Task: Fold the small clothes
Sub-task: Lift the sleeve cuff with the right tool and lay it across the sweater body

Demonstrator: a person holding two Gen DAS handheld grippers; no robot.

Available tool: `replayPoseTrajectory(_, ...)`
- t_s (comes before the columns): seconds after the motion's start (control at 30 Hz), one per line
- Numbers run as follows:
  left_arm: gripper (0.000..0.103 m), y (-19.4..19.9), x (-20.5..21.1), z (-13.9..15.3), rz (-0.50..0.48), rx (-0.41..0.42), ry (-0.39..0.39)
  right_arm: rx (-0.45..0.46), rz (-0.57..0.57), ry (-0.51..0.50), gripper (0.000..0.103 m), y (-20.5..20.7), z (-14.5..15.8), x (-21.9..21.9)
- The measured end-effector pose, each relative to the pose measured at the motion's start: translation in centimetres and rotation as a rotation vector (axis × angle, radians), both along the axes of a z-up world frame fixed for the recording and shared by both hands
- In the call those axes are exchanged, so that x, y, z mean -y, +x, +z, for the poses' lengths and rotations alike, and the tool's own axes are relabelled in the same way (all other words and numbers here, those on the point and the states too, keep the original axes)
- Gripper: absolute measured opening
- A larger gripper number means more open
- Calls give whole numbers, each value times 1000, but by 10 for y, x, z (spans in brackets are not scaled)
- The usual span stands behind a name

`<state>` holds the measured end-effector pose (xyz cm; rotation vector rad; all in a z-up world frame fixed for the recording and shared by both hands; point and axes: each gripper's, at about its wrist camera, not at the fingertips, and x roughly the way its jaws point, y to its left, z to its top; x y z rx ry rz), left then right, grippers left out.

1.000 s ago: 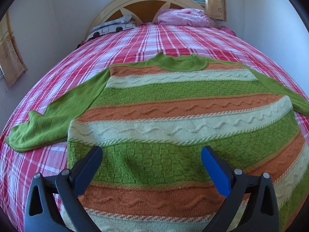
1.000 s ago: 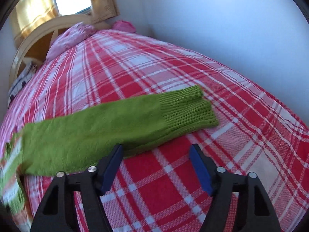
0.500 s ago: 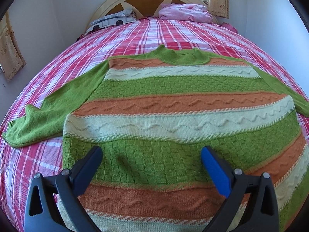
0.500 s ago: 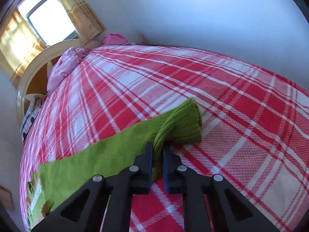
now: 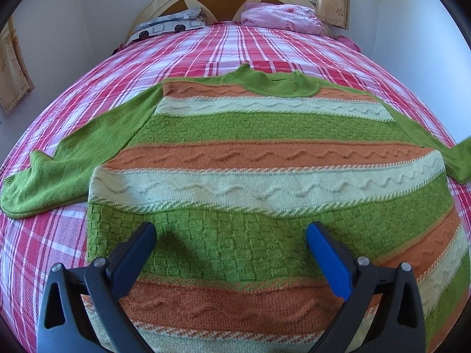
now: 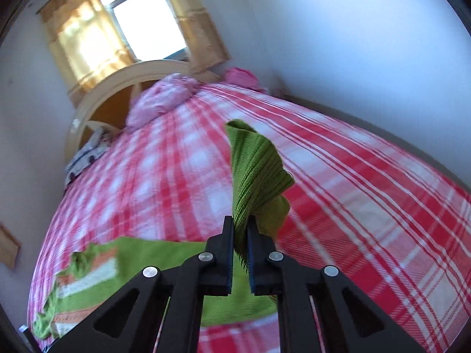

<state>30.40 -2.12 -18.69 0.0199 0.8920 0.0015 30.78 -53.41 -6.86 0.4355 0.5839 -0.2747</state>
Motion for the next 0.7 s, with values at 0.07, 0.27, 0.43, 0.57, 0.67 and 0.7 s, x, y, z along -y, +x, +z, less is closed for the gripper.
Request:
replayPoseTrajectory(0.07, 103, 0, -1, 0, -1, -2, -7, 21, 42, -11, 7, 6, 13, -19)
replayPoseTrajectory(0.27, 103, 1, -4, -1, -2, -6, -26, 67, 170, -25, 7, 24, 42, -80)
replayPoseTrajectory(0.43, 103, 1, -5, -2, -3, -11, -47, 93, 263, -23, 7, 38, 54, -129)
replayPoseTrajectory(0.57, 103, 1, -6, -2, -5, -11, -60, 108, 327, -14, 7, 50, 60, -167)
replayPoseTrajectory(0.67, 103, 1, -8, -3, -5, -13, -74, 119, 378, -1, 7, 60, 63, -199)
replayPoseTrajectory(0.7, 103, 2, -9, -3, -5, -13, -77, 121, 398, 3, 7, 63, 62, -211)
